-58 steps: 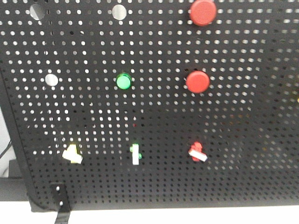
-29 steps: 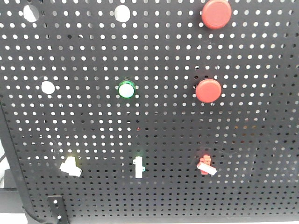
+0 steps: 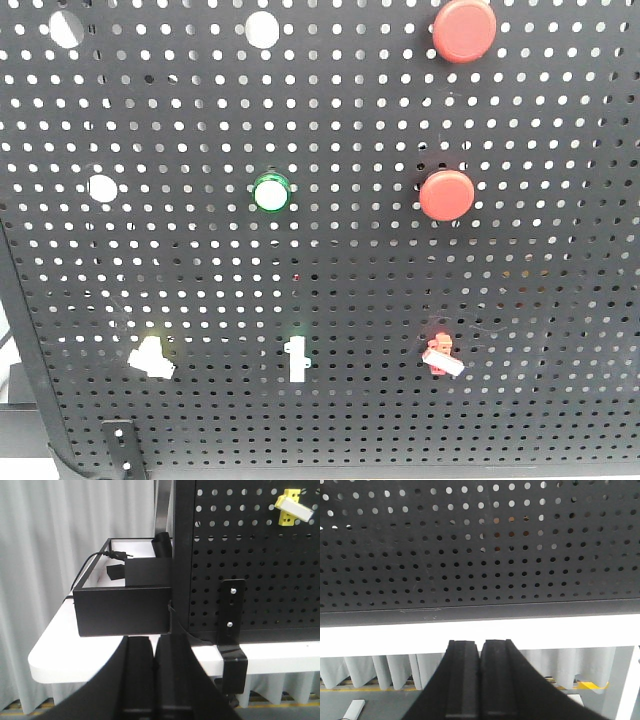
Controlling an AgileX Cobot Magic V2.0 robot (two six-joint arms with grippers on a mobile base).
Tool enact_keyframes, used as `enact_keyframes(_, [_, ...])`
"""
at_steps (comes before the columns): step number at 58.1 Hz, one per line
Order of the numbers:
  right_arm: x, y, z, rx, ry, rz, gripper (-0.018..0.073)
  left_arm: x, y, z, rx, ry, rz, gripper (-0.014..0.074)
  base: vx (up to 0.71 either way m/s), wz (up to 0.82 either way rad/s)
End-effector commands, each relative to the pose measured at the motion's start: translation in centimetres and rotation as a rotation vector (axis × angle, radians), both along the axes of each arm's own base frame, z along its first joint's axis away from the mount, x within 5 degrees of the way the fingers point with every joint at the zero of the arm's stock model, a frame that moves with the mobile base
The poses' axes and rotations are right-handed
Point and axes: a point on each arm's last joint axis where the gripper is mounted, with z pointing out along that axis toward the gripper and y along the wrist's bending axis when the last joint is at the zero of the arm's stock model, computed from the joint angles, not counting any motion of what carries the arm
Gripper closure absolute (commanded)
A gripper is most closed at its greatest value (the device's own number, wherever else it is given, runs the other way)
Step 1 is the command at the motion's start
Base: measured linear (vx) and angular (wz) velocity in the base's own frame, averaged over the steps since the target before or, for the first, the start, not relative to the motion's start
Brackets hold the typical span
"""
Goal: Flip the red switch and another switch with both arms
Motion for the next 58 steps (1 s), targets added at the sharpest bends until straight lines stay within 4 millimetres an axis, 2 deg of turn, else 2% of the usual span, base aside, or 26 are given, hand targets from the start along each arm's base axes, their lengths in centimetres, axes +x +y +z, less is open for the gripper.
enact_keyframes(1, [0.0, 0.1, 0.9, -0.004, -0.120, 0.004, 0.0566, -0.1, -0.1, 0.6, -0.018, -0.119, -0.011, 0.0594, 0.00, 0.00])
enact_keyframes(10, [-0.1, 0.1, 2.2, -0.010, -0.255, 0.014, 0.0566, -0.3, -0.2, 1.8, -0.025, -0.233, -0.021, 0.0594, 0.00, 0.00])
enact_keyframes(20, [-0.9, 0.2, 5.7, -0.007, -0.453, 0.023, 0.0566, -1.2, -0.3, 4.3, -0.041, -0.485, -0.043, 0.0594, 0.00, 0.00])
enact_keyframes(31, [-1.2, 0.2, 11.1, -0.012, -0.469, 0.015, 0.0566, -2.6, -0.1, 9.9, -0.038, -0.536, -0.032, 0.0594, 0.00, 0.00])
enact_keyframes(36, [-0.5, 0.2, 13.2, -0.013, -0.460, 0.015, 0.0566, -2.7, -0.1, 12.6, -0.038, -0.509, -0.024, 0.0594, 0.00, 0.00])
enact_keyframes(41, [0.6, 0.2, 14.5, -0.013, -0.435, 0.016, 0.0566, -2.1, 0.0, 14.4, -0.037, -0.467, -0.020, 0.0594, 0.00, 0.00])
enact_keyframes(46, [2.0, 0.2, 14.7, -0.014, -0.380, 0.017, 0.0566, -1.0, -0.1, 15.0, -0.034, -0.403, -0.017, 0.0594, 0.00, 0.00])
enact_keyframes(58, [4.9, 0.3, 13.5, -0.015, -0.240, 0.018, 0.0566, 1.8, -0.2, 14.1, -0.030, -0.253, -0.014, 0.0594, 0.00, 0.00])
